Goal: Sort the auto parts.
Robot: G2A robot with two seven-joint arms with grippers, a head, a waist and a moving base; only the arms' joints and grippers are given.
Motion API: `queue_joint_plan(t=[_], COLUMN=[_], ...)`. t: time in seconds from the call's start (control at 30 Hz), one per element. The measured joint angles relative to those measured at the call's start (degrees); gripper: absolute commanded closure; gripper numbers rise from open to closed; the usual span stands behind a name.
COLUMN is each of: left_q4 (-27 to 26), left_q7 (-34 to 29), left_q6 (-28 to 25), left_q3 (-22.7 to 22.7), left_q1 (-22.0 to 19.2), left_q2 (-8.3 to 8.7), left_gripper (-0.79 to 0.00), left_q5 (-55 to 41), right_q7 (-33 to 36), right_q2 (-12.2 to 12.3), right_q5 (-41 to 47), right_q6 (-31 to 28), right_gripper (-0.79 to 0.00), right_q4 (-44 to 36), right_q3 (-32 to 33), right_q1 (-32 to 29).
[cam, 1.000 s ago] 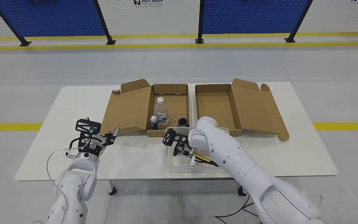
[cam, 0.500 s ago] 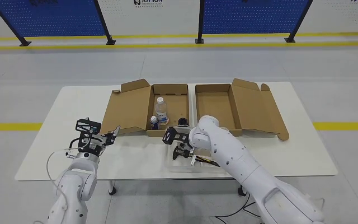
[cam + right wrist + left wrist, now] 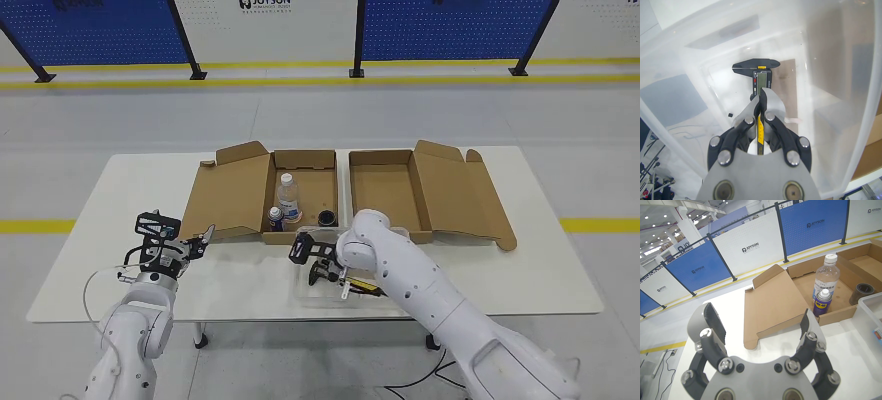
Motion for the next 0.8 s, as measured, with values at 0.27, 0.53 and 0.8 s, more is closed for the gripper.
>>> queue_joint_plan(t=[0.27,0.53,0.8], left_q4=[0.0,0.0,0.0], left_q7=[0.0,0.0,0.0], left_q6=[0.0,0.0,0.0], left_q3=[0.0,0.0,0.0], left_q1=[0.0,0.0,0.0], left_q2=[0.00,0.00,0.00], left_gripper=[-0.785,-0.785,-0.785], left_q5=[0.0,0.0,0.0], right_q7=[-0.8,-2.6,-4.1], right_q2=[-1.1,-2.5,-3.8], right_q5=[-0.2,-0.6,-0.5], right_q6=[0.4,0.9,1.7], right_gripper=[-0.622,-0.477,-0.419], right_q4=[1.6,5.8,9.9], right_q3=[-2.3,-4.7,-5.8], right_q1=[0.9,1.9,3.2])
